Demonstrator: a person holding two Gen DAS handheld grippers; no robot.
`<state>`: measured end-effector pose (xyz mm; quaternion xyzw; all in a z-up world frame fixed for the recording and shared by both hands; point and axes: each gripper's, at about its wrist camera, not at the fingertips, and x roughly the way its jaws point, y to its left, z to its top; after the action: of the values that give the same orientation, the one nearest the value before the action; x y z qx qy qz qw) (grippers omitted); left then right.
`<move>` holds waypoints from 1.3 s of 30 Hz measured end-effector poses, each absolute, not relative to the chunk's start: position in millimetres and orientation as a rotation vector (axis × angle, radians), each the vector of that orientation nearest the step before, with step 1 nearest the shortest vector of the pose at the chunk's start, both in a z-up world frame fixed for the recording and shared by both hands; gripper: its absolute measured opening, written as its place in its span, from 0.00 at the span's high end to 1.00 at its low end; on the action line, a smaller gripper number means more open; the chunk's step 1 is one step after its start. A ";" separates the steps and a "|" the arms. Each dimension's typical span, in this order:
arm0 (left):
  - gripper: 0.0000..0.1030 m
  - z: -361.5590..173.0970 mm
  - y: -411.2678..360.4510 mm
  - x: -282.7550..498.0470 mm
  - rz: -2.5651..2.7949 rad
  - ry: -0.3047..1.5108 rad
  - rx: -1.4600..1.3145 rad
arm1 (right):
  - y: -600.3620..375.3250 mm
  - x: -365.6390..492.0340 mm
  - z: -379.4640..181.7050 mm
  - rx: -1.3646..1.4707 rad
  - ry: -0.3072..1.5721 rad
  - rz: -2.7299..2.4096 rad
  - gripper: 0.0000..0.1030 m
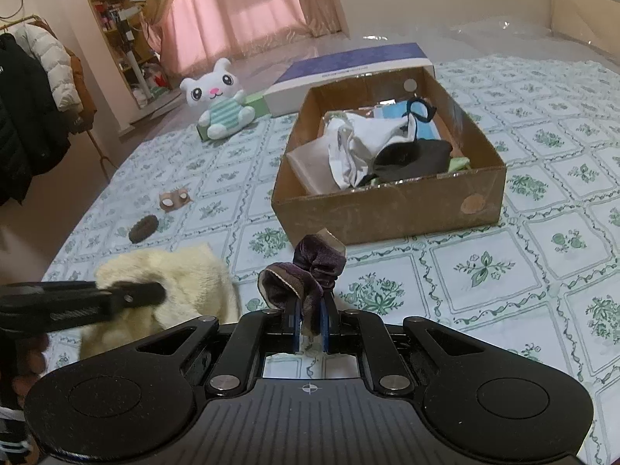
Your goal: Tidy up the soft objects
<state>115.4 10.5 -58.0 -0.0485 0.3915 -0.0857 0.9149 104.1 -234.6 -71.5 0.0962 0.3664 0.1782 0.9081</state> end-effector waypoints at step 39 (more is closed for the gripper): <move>0.83 53.1 -95.9 268.8 -0.322 0.567 -0.063 | -298.3 204.7 13.4 0.210 0.532 0.349 0.90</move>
<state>268.8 -95.9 53.1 -0.0308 0.2786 -0.1579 0.9468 204.7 -298.3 13.4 0.1032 0.2609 0.1713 0.9444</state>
